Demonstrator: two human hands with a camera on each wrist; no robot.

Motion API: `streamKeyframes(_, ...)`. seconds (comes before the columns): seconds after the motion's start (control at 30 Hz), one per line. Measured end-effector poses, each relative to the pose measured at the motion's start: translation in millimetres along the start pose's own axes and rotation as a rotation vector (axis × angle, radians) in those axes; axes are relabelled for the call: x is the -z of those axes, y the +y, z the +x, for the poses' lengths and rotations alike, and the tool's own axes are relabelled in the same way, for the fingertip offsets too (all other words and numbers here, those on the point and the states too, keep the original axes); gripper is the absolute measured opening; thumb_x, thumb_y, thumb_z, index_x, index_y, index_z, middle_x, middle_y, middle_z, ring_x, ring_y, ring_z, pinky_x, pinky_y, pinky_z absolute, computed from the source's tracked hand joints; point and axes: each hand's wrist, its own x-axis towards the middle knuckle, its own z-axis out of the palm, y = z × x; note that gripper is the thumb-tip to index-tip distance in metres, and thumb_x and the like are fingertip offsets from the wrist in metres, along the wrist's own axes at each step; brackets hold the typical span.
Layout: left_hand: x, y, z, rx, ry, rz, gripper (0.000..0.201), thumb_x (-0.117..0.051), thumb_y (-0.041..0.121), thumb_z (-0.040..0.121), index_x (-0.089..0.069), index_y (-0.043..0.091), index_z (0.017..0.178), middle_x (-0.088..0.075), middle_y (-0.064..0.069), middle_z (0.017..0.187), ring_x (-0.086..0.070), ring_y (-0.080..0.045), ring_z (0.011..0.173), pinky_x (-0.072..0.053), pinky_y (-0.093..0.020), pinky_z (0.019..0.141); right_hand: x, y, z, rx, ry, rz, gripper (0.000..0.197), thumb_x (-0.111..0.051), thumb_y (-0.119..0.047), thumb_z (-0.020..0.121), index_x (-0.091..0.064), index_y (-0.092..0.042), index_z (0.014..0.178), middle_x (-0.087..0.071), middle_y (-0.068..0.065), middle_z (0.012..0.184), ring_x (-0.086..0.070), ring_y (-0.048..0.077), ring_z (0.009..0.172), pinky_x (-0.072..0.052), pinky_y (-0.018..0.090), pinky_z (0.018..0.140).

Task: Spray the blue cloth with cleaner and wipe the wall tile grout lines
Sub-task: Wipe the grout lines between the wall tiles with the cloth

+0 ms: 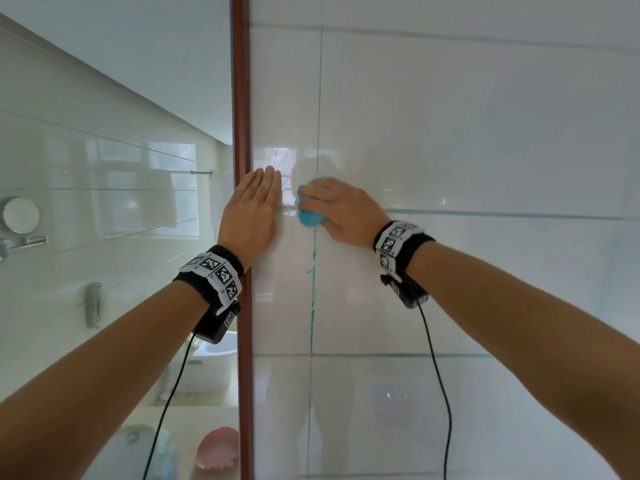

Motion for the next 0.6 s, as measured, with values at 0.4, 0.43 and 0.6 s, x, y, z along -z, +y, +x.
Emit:
streamKeyframes(0.4,-2,5,-4,0.031,-0.035,-0.032,0.069,-0.016,0.005,0.088,-0.039,-0.010,0.153,-0.044,-0.028,0.156,-0.046,-0.041,0.144,-0.026,-0.048,0.127,14,32,8,0.081,0.009,-0.086,0.041,-0.059,-0.006,0.084,-0.071,-0.011,0.123,-0.066,0.010,0.136,-0.064,0.037,0.124,-0.052,0.044,0.104)
streamKeyframes(0.43,-3,5,-5,0.034,-0.032,-0.034,0.070,-0.017,0.005,0.088,-0.038,-0.010,0.153,-0.044,-0.028,0.156,-0.046,-0.041,0.145,-0.026,-0.047,0.127,23,38,14,-0.062,0.054,-0.039,0.042,-0.056,-0.010,0.086,-0.071,-0.013,0.125,-0.065,0.007,0.139,-0.061,0.035,0.127,-0.053,0.044,0.103)
streamKeyframes(0.6,-5,7,-5,0.045,0.000,-0.048,0.069,-0.019,0.005,0.088,-0.040,-0.009,0.152,-0.046,-0.027,0.155,-0.047,-0.040,0.143,-0.026,-0.046,0.127,12,28,9,-0.196,0.074,0.029,0.042,-0.054,-0.011,0.088,-0.067,-0.017,0.127,-0.059,0.000,0.145,-0.053,0.030,0.134,-0.051,0.044,0.105)
